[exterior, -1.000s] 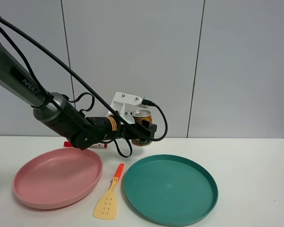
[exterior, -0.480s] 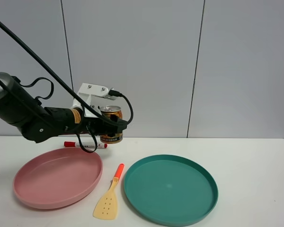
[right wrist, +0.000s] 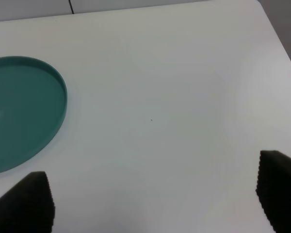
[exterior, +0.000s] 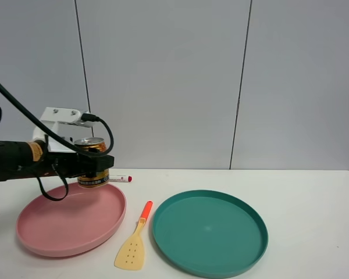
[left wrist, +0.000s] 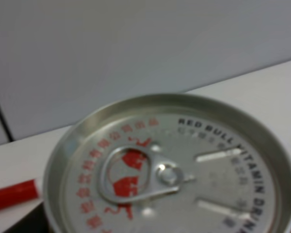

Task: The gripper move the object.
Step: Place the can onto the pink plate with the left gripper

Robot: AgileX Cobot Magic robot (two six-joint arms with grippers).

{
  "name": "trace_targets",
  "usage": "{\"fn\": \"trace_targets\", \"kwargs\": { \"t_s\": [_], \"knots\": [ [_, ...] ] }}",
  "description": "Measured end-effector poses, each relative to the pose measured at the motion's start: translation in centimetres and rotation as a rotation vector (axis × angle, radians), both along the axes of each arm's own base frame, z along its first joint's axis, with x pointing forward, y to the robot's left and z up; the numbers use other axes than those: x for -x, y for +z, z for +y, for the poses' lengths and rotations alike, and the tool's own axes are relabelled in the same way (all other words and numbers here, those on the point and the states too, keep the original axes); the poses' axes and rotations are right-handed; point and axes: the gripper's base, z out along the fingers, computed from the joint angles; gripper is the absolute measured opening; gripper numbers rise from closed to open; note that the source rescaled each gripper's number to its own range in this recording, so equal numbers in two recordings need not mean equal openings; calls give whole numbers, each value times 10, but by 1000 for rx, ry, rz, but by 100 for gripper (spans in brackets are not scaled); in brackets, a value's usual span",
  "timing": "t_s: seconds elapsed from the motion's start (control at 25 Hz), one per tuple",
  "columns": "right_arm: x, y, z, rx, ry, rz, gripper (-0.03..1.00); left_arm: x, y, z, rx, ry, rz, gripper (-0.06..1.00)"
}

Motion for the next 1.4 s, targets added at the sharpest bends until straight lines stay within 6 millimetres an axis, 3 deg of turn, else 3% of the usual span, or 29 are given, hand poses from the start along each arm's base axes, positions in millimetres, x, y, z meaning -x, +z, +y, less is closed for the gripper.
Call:
{"fn": "trace_targets", "kwargs": {
  "t_s": [0.2, 0.56, 0.88, 1.4],
  "knots": [
    [0, 0, 0, 0, 0, 0, 100, 23, 3, 19, 22, 42, -4, 0],
    [0, 0, 0, 0, 0, 0, 100, 49, -9, 23, 47, 40, 29, 0],
    [0, 0, 0, 0, 0, 0, 100, 48, -8, 24, 72, 68, 2, 0],
    [0, 0, 0, 0, 0, 0, 100, 47, -51, 26, 68, 89, 45, 0]
  ]
}}
